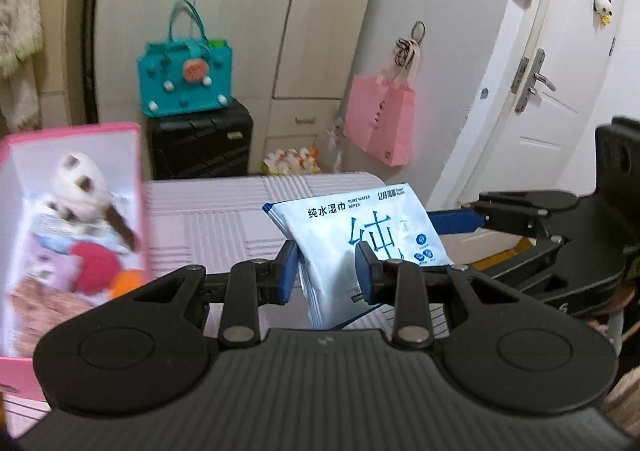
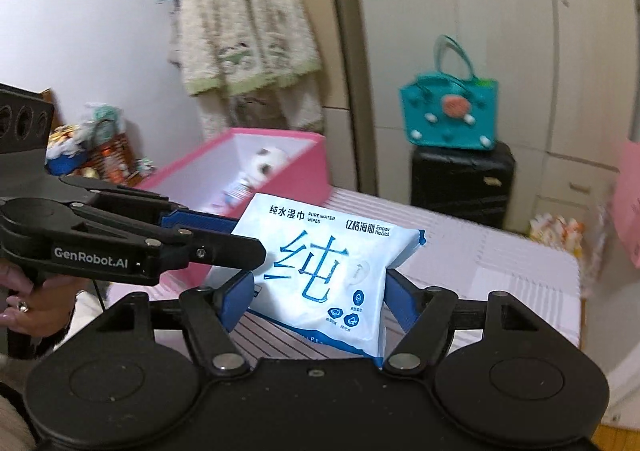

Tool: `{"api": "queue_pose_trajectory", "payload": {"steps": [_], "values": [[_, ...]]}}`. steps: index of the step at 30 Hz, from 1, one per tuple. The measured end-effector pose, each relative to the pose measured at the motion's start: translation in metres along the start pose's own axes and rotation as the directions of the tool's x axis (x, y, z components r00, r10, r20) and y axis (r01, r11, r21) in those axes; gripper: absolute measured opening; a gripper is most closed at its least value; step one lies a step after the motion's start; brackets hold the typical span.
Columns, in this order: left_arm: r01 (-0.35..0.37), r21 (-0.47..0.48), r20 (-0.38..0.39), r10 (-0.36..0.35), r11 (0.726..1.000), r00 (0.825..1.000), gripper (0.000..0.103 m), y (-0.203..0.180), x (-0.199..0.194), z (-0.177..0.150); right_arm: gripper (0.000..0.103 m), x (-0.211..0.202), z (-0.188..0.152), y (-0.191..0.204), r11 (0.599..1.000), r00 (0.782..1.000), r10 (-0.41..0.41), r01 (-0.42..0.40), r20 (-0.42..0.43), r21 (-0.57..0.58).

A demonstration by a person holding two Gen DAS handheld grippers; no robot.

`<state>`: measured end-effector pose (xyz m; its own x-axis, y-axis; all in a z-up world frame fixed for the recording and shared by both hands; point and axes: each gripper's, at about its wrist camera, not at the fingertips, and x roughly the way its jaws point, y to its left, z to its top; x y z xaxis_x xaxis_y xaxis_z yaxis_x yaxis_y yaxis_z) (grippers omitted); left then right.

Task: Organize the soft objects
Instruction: 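Lift the wet-wipes pack with both grippers and carry it over the box, then lower the wet-wipes pack into the box and open both grippers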

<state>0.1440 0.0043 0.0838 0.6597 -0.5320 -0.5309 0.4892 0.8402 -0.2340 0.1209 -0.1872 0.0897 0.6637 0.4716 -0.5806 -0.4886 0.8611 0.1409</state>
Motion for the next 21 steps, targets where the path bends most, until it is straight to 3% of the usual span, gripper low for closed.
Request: {"api": "queue_pose_trajectory", "payload": {"steps": [3,6,7,10,15,21], "values": [[-0.032,0.011,0.028,0.032,0.999,0.999,0.030,0.009,-0.026,0.006,0.072,-0.001,0.016,0.018,0.998,0.999,0.031,-0.030,0.015,-0.058],[-0.094,0.032,0.055,0.093,0.995,0.994,0.030,0.018,-0.051,0.012,0.034,0.003,0.032,0.034,0.993,1.000,0.005,-0.003,0.019,-0.115],[-0.122,0.044,0.067,0.119,0.992,0.991,0.030,0.022,-0.059,0.013,0.028,0.006,0.037,0.038,0.991,1.000,0.016,-0.015,0.009,-0.133],[-0.151,0.035,0.060,0.149,0.988,0.987,0.030,0.037,-0.077,0.017,0.024,0.020,0.055,0.042,0.992,0.996,0.083,-0.087,-0.042,-0.095],[-0.183,0.005,0.020,0.183,0.983,0.983,0.030,0.066,-0.099,0.025,0.025,0.040,0.079,0.069,0.982,0.993,0.095,-0.105,-0.073,-0.156],[-0.276,-0.028,0.072,0.277,0.961,0.958,0.030,0.103,-0.108,0.039,0.028,0.071,0.099,0.108,0.972,0.991,0.092,-0.110,-0.093,-0.208]]}}
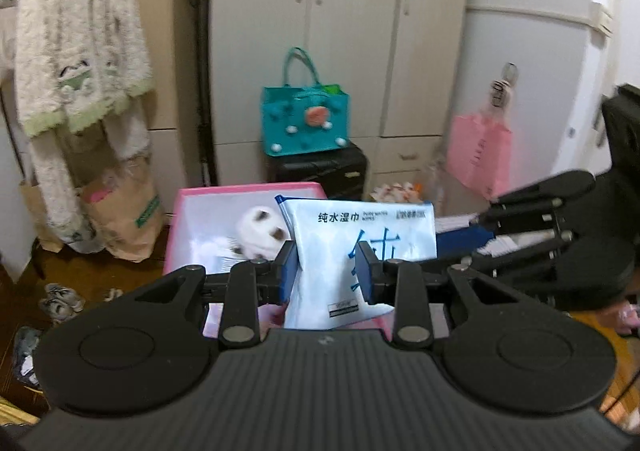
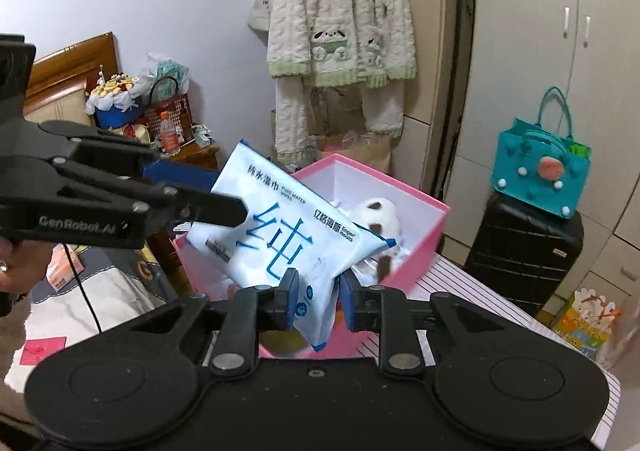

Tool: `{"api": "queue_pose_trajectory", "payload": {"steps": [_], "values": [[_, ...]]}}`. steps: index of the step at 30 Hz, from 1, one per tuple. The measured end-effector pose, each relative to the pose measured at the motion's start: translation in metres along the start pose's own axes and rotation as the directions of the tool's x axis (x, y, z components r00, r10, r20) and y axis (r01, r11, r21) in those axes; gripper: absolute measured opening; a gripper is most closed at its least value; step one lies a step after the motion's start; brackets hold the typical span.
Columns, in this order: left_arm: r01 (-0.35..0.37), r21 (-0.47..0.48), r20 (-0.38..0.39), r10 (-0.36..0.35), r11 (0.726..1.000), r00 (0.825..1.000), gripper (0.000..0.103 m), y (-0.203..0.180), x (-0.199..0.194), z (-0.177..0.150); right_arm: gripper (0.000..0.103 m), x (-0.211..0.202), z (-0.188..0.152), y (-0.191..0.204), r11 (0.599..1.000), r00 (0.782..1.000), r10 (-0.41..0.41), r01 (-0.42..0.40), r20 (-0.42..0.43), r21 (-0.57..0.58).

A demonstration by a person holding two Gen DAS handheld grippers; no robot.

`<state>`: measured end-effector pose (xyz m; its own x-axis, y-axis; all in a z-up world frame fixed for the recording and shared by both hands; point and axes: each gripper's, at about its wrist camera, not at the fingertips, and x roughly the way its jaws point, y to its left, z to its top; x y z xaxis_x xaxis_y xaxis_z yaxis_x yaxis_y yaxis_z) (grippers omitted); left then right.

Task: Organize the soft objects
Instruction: 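Lower the wet-wipes pack into the box and open both grippers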

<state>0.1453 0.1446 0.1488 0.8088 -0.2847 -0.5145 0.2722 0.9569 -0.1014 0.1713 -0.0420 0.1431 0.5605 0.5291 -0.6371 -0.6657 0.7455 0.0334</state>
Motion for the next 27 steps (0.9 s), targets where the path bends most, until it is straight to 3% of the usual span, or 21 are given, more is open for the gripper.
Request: {"api": "queue_pose_trajectory", "payload": {"steps": [5,11,19,27], "values": [[-0.037,-0.046,-0.018,0.037,0.998,0.999,0.030,0.034,0.028,0.010,0.029,0.034,0.015,0.003,1.000,1.000,0.005,-0.005,-0.019,-0.011],[-0.093,-0.109,-0.074,0.085,0.990,0.994,0.030,0.061,0.088,0.010,0.029,0.089,0.021,-0.012,0.996,0.999,-0.010,0.014,-0.051,0.088],[-0.130,-0.074,-0.206,0.113,0.989,0.972,0.030,0.070,0.151,-0.001,0.029,0.144,0.018,-0.034,0.987,0.989,-0.004,0.028,-0.148,0.157],[-0.162,-0.032,-0.279,0.146,0.986,0.949,0.030,0.065,0.178,-0.009,0.029,0.163,0.015,-0.033,0.987,0.977,-0.033,0.064,-0.210,0.146]]}}
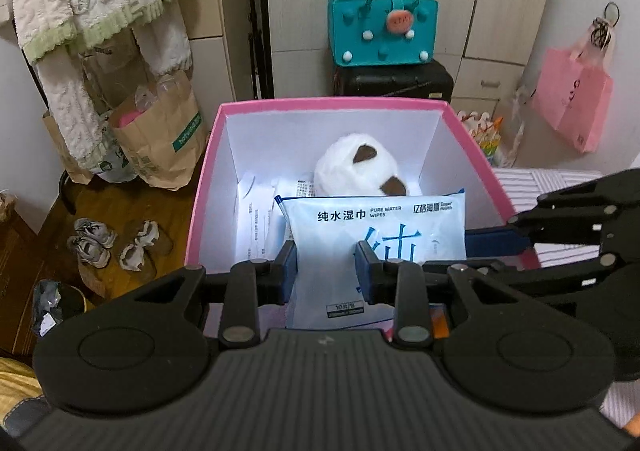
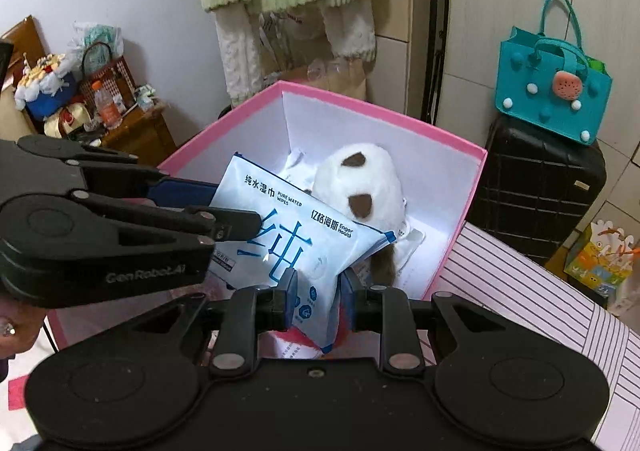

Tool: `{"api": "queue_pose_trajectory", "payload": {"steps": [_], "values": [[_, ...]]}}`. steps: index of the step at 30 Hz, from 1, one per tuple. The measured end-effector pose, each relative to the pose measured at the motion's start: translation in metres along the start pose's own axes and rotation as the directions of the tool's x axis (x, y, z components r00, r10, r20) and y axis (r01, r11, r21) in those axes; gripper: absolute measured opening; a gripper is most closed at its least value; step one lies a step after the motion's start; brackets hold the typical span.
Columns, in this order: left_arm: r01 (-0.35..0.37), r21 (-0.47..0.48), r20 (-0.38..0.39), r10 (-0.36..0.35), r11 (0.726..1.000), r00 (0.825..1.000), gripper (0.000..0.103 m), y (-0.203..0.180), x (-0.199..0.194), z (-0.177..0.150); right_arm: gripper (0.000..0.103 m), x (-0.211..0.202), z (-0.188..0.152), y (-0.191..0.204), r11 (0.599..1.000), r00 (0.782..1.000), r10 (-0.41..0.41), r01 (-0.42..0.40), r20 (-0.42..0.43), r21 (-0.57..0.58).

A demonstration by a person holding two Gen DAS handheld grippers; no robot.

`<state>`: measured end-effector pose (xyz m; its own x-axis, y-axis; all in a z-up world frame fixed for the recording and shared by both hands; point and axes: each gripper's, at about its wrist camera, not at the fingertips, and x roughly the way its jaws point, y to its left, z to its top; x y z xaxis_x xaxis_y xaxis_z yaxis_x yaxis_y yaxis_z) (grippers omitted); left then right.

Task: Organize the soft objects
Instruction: 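Lower the wet-wipes pack into the box and open both grippers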

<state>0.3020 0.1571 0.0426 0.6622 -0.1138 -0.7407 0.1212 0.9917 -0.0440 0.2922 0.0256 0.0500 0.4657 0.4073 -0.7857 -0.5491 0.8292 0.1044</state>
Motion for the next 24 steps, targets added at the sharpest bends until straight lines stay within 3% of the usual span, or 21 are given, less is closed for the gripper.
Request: {"api": "queue_pose_trajectory", "payload": {"steps": [8,14,24], "values": [[-0.025,0.000,-0.023,0.025,1.000,0.999,0.033,0.002,0.014,-0.007,0.029,0.010,0.000,0.001,0.998,1.000,-0.027,0.027,0.000,-0.056],[-0.053,-0.023,0.071,0.055,0.998,0.996,0.043,0.000,-0.002,-0.011,0.029,0.006,-0.004,0.003,0.998,0.998,-0.055,0.055,0.032,-0.013],[-0.015,-0.058,0.115,0.022,0.998,0.993,0.048,-0.005,-0.066,-0.020,0.029,-0.061,-0.028,0.000,0.999,0.990,-0.018,0.012,0.138,0.043]]}}
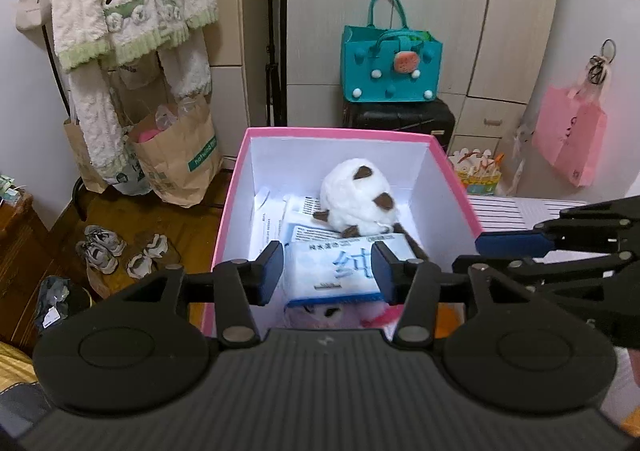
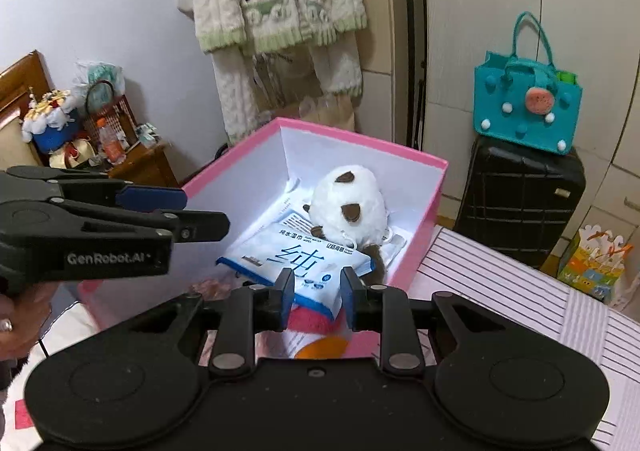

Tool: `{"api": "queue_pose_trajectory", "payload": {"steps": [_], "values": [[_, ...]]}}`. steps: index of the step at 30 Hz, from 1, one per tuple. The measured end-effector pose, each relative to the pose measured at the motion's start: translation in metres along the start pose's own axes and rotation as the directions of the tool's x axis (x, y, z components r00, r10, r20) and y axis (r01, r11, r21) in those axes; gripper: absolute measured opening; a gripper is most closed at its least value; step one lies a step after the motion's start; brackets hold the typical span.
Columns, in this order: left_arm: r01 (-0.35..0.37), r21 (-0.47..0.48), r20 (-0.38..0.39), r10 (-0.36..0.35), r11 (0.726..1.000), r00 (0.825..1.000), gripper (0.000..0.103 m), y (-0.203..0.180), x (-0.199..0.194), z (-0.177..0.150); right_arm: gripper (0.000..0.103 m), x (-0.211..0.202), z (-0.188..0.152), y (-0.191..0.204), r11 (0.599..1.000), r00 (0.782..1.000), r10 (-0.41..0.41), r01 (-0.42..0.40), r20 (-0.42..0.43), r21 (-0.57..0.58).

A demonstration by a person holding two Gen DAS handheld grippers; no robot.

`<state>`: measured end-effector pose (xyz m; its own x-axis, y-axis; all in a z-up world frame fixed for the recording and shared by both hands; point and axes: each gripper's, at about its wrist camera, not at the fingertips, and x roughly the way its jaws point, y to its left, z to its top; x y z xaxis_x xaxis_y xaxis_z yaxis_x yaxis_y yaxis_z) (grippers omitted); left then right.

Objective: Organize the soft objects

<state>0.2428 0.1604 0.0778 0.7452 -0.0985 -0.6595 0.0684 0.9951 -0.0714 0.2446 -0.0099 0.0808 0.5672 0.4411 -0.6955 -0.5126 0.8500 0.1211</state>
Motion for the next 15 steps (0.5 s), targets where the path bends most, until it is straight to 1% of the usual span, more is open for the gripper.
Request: {"api": "queue_pose_trajectory", "payload": {"steps": [5,7,9,15], "values": [[0.033,-0.002,-0.008,-0.033,0.999,0.999,0.049,-0.014,-0.045,-0.003,0.030,-0.040,-0.006,0.006,1.000,0.999,0.006,-0.006,0.040,0.007],[0.063,-0.009,-0.009,-0.063,0.998,0.998,0.052,-0.019,-0.066,-0.005,0.037,-0.060,-0.010,0.010,1.000,0.997,-0.002,0.003,0.071,-0.007],[0.084,-0.016,-0.006,-0.084,0.996,0.996,0.054,-0.023,-0.084,-0.008,0.040,-0.078,-0.015,0.013,1.000,0.995,-0.004,0.005,0.097,-0.018],[0.113,0.013,0.054,-0.113,0.994,0.992,0.058,-0.040,-0.134,-0.030,0.042,-0.128,-0.039,0.023,0.998,0.989,-0.007,0.016,0.150,-0.057]]}}
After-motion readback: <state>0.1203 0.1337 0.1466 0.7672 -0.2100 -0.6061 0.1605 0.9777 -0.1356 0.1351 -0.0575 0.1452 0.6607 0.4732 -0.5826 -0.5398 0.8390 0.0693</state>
